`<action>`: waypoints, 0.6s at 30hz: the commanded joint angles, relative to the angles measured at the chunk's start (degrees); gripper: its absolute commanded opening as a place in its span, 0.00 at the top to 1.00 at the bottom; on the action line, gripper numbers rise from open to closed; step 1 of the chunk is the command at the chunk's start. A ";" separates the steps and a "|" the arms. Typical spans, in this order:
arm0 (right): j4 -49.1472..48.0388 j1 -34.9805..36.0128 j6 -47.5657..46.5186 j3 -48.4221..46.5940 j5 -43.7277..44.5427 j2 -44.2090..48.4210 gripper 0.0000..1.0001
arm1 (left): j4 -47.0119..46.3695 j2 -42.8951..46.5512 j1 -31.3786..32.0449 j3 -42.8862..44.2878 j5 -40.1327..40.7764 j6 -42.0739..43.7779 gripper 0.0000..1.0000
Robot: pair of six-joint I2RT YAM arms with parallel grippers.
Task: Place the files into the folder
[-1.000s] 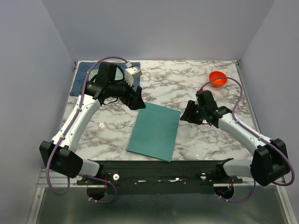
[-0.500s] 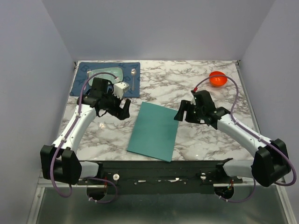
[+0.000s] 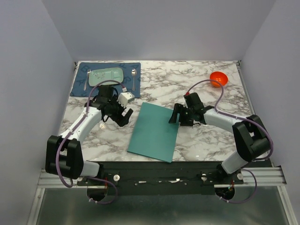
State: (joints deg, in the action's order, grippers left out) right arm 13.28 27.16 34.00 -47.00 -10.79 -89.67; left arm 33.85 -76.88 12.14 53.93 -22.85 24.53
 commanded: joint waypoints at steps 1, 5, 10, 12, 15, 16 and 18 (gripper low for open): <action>-4.92 0.26 1.95 -3.18 -2.13 -5.25 0.17 | -0.89 -3.71 1.83 -0.67 2.02 5.26 0.01; -7.47 0.26 3.27 -5.72 -3.62 -9.03 0.18 | -1.59 -5.82 2.45 -0.93 2.81 5.26 0.01; -8.27 0.26 3.88 -9.50 -4.94 -13.16 0.18 | -2.64 -5.47 2.62 -2.43 2.90 5.17 0.01; -7.83 0.26 3.88 -10.39 -5.04 -13.17 0.18 | -2.99 -5.21 2.62 -2.60 3.34 4.82 0.01; -7.13 0.26 2.31 -10.74 -3.72 -10.53 0.18 | -2.91 -3.99 2.62 -2.43 3.87 4.47 0.01; -6.52 0.26 1.60 -11.44 -3.45 -9.74 0.17 | -2.91 -3.54 2.62 -2.43 3.69 4.21 0.01; -4.85 0.35 -0.50 -11.88 -2.58 -6.68 0.16 | -2.65 -2.23 2.62 -1.38 3.43 2.46 0.01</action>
State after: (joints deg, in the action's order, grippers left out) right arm 6.00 27.18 37.10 -56.86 -15.00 -100.99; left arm 32.16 -82.43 14.50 51.62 -20.08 28.67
